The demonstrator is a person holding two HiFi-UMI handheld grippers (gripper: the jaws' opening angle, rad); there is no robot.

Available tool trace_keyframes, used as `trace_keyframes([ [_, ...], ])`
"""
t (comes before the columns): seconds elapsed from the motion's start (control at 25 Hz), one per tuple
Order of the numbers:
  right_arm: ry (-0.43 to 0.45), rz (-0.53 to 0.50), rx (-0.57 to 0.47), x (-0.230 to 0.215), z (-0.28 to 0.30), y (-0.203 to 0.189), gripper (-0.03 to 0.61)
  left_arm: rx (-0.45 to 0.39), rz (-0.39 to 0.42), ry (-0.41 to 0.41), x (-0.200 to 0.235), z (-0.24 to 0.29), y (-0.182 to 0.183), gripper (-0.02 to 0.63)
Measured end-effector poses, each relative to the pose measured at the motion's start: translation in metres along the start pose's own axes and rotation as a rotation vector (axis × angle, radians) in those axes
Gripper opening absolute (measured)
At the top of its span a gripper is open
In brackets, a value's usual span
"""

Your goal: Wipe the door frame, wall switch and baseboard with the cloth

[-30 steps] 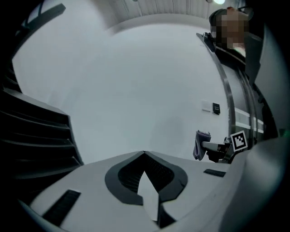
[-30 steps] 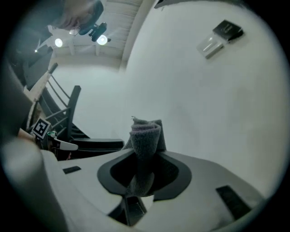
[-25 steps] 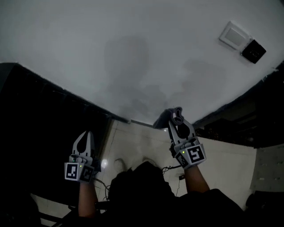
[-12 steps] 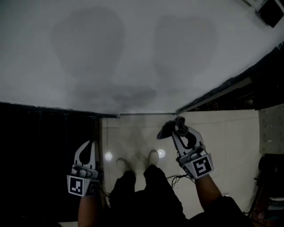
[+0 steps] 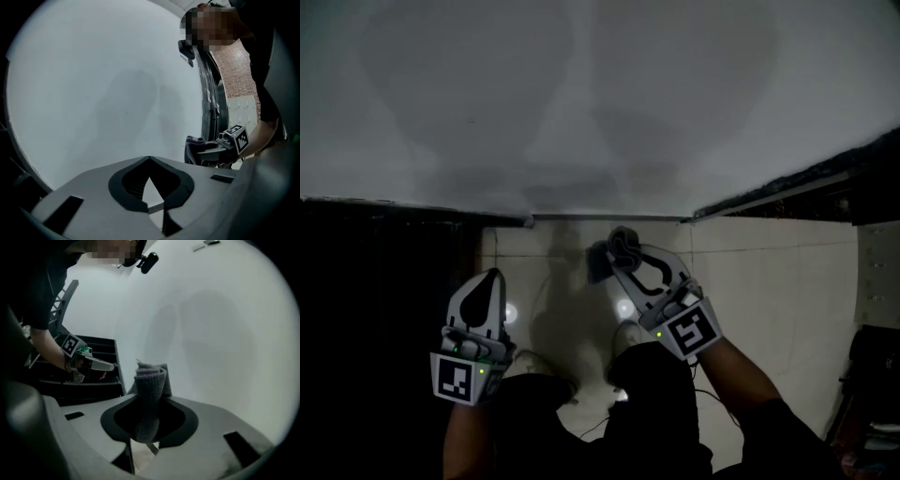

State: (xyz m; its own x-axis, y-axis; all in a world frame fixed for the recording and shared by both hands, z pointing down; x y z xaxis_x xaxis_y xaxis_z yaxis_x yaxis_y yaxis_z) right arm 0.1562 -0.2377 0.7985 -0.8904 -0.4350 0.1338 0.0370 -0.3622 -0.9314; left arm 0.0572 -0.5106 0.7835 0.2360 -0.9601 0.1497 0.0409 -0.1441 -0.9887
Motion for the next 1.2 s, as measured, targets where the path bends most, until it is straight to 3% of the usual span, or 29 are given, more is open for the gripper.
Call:
trace_keyframes([
  [0.12, 0.074, -0.073, -0.011, 0.018, 0.062, -0.086, 0.095, -0.014, -0.008, 0.043, 0.027, 0.013, -0.095, 0.0],
  [0.24, 0.135, -0.043, -0.002, 0.037, 0.118, -0.167, 0.095, 0.061, 0.016, 0.112, 0.047, 0.023, -0.157, 0.0],
  [0.32, 0.179, -0.046, 0.029, 0.049, 0.153, -0.21, 0.095, 0.09, 0.024, 0.055, 0.053, 0.034, -0.16, 0.0],
  [0.4, 0.2, -0.048, 0.075, 0.061, 0.181, -0.243, 0.095, 0.066, -0.048, -0.001, 0.056, 0.034, -0.157, 0.0],
  [0.48, 0.191, -0.014, 0.111, 0.071, 0.207, -0.265, 0.095, 0.037, -0.125, 0.01, 0.055, 0.029, -0.155, 0.0],
  [0.52, 0.177, 0.024, 0.116, 0.076, 0.22, -0.274, 0.095, 0.032, -0.124, 0.025, 0.051, 0.026, -0.155, 0.0],
  [0.6, 0.147, 0.091, 0.119, 0.083, 0.245, -0.287, 0.095, 0.076, -0.103, 0.029, 0.043, 0.022, -0.164, 0.0],
  [0.72, 0.13, 0.05, 0.153, 0.089, 0.28, -0.302, 0.095, 0.148, -0.139, 0.019, 0.04, 0.016, -0.176, 0.0],
  [0.88, 0.076, -0.01, 0.203, 0.081, 0.317, -0.323, 0.095, 0.134, -0.123, 0.069, 0.051, 0.006, -0.166, 0.0],
  [0.96, 0.03, 0.025, 0.226, 0.073, 0.329, -0.332, 0.095, 0.13, -0.154, 0.077, 0.056, 0.003, -0.166, 0.0],
  [1.2, -0.023, 0.103, 0.251, 0.077, 0.351, -0.347, 0.095, 0.179, -0.126, 0.034, 0.048, 0.008, -0.172, 0.0],
])
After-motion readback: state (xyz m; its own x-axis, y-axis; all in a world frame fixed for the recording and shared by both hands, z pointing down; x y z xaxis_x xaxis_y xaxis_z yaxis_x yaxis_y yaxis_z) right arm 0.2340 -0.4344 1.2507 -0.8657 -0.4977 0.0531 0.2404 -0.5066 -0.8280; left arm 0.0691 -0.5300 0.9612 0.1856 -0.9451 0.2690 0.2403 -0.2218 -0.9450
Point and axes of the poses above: the fingertips, and each gripper's own axes: z forward along the fingers, x to its left, y out of its top, the point moved 9 cm from there along -z, backward along the fingers, and after that the axes turned 1 degree about -z, right-handed, at the moved point
